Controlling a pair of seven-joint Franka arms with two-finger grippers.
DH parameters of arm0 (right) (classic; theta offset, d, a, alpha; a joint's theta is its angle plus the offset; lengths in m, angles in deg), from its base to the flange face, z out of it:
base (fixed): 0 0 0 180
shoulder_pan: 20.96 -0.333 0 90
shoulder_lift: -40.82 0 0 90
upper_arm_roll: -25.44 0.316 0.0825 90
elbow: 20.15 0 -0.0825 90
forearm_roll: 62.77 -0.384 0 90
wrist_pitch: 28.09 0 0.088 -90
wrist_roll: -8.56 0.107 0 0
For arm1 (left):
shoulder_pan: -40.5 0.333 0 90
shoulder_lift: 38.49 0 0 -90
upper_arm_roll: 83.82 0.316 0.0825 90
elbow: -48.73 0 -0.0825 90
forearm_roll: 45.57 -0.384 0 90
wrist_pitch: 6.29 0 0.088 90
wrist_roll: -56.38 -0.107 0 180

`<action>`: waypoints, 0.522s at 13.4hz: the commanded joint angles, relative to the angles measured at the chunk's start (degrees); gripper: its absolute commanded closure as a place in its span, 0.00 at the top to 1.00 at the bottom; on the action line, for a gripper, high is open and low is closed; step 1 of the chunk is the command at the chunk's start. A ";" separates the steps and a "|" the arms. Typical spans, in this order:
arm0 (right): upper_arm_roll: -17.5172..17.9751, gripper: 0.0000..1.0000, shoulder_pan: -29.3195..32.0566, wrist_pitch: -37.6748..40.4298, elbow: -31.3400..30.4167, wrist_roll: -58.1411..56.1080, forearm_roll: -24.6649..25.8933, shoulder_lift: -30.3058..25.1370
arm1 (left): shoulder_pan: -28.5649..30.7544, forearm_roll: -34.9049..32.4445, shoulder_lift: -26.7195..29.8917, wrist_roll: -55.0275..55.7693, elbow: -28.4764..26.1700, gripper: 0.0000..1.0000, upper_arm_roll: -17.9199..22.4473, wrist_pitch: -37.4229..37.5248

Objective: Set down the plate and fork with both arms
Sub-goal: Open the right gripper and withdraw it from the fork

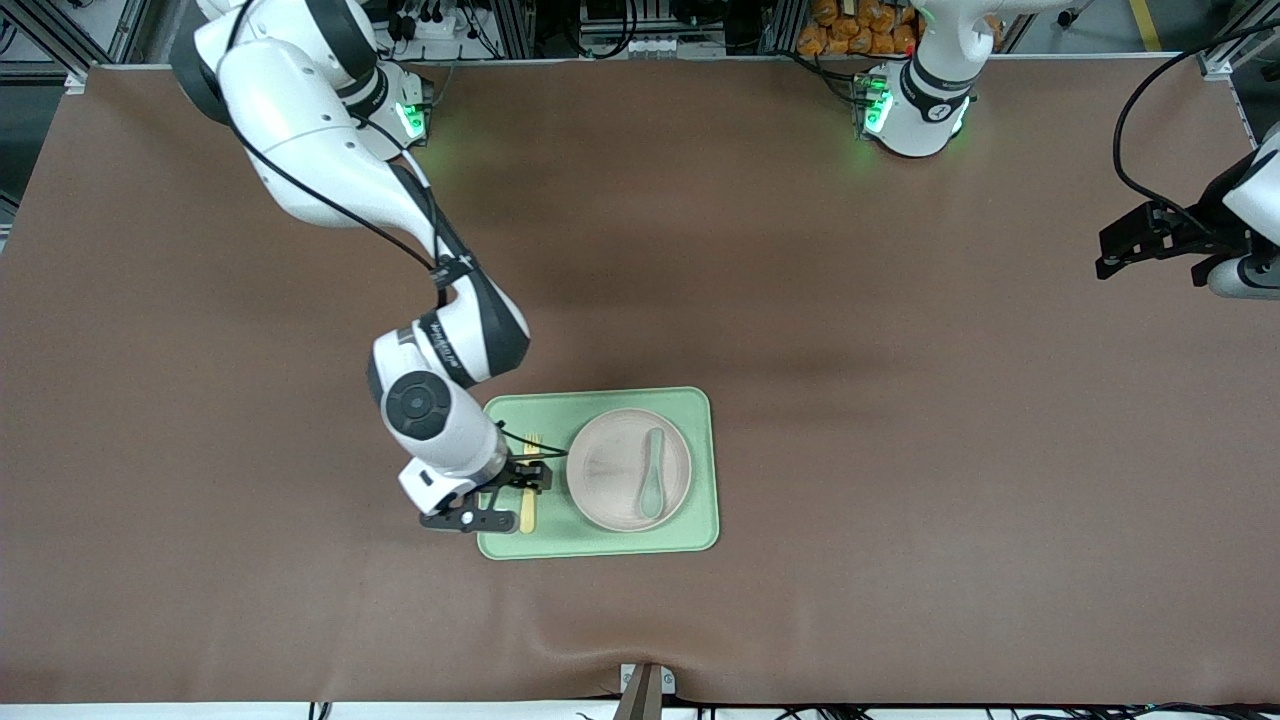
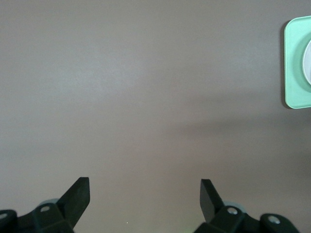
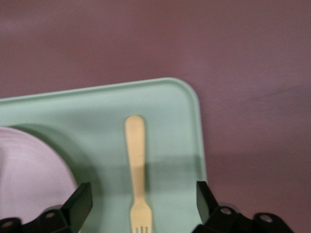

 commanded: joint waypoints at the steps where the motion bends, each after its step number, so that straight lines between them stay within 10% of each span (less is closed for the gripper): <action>1: 6.30 1.00 7.21 5.46 -1.85 0.47 0.10 -6.01 | 0.27 0.18 0.17 -1.24 0.29 1.00 -0.14 -0.40; 7: 10.63 1.00 16.71 24.43 -1.94 -0.31 0.19 -17.61 | 0.27 0.18 0.26 -1.24 0.29 1.00 -0.14 -0.32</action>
